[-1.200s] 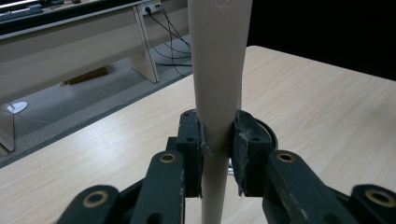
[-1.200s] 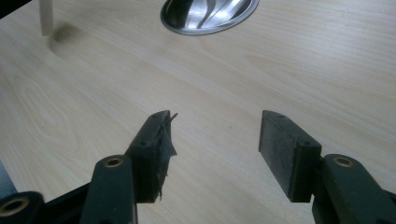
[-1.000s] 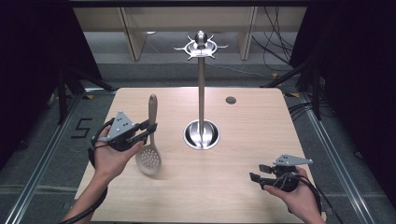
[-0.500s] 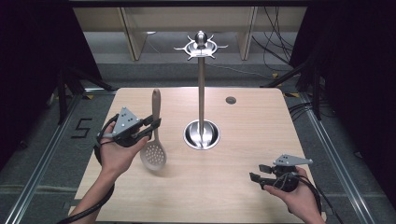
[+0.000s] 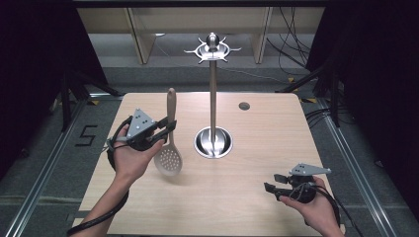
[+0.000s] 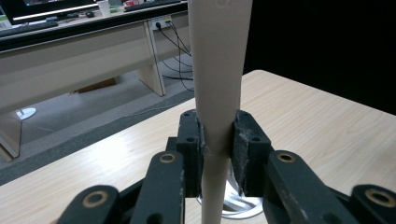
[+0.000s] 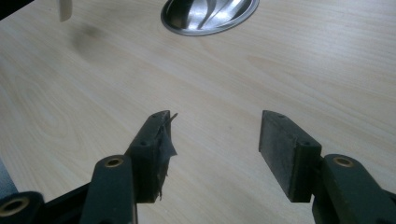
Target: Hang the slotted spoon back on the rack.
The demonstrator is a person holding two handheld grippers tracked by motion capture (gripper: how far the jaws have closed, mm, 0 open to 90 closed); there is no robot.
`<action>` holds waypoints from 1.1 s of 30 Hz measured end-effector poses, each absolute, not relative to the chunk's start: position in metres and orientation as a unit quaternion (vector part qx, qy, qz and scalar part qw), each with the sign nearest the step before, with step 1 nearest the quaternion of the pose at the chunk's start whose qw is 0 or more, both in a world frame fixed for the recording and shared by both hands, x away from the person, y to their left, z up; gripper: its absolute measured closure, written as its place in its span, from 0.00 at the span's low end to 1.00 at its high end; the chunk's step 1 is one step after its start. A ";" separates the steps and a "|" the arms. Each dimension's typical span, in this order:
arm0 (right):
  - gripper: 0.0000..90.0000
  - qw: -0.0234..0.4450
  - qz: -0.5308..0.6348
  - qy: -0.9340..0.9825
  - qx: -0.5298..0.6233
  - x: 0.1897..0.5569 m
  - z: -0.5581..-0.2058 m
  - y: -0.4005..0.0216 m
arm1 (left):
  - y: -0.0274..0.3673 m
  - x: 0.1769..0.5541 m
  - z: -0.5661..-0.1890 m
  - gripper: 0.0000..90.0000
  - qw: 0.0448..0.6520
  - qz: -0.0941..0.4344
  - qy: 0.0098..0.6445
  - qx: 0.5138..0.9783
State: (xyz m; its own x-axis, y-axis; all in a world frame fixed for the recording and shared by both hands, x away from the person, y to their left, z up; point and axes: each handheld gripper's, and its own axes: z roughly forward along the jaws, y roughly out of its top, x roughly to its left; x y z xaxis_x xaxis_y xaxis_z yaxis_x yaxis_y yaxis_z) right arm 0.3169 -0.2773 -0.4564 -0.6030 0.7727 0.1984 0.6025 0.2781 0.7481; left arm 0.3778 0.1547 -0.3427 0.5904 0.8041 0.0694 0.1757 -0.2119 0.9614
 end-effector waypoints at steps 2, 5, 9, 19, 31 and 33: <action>0.50 0.102 0.416 0.793 0.434 0.317 -0.456 -0.277 | 0.153 0.378 -0.342 0.82 0.528 0.297 0.342 0.719; 0.50 0.102 0.416 0.793 0.433 0.317 -0.456 -0.277 | 0.152 0.378 -0.340 0.82 0.528 0.298 0.348 0.715; 0.50 0.102 0.416 0.793 0.433 0.317 -0.456 -0.277 | 0.149 0.380 -0.339 0.82 0.536 0.297 0.346 0.711; 0.50 0.101 0.416 0.793 0.433 0.317 -0.457 -0.277 | 0.144 0.382 -0.336 0.82 0.539 0.305 0.368 0.694; 0.50 0.101 0.416 0.793 0.434 0.317 -0.457 -0.277 | 0.137 0.384 -0.333 0.82 0.543 0.308 0.369 0.689; 0.50 0.101 0.416 0.793 0.434 0.317 -0.456 -0.277 | 0.136 0.384 -0.332 0.82 0.544 0.308 0.368 0.688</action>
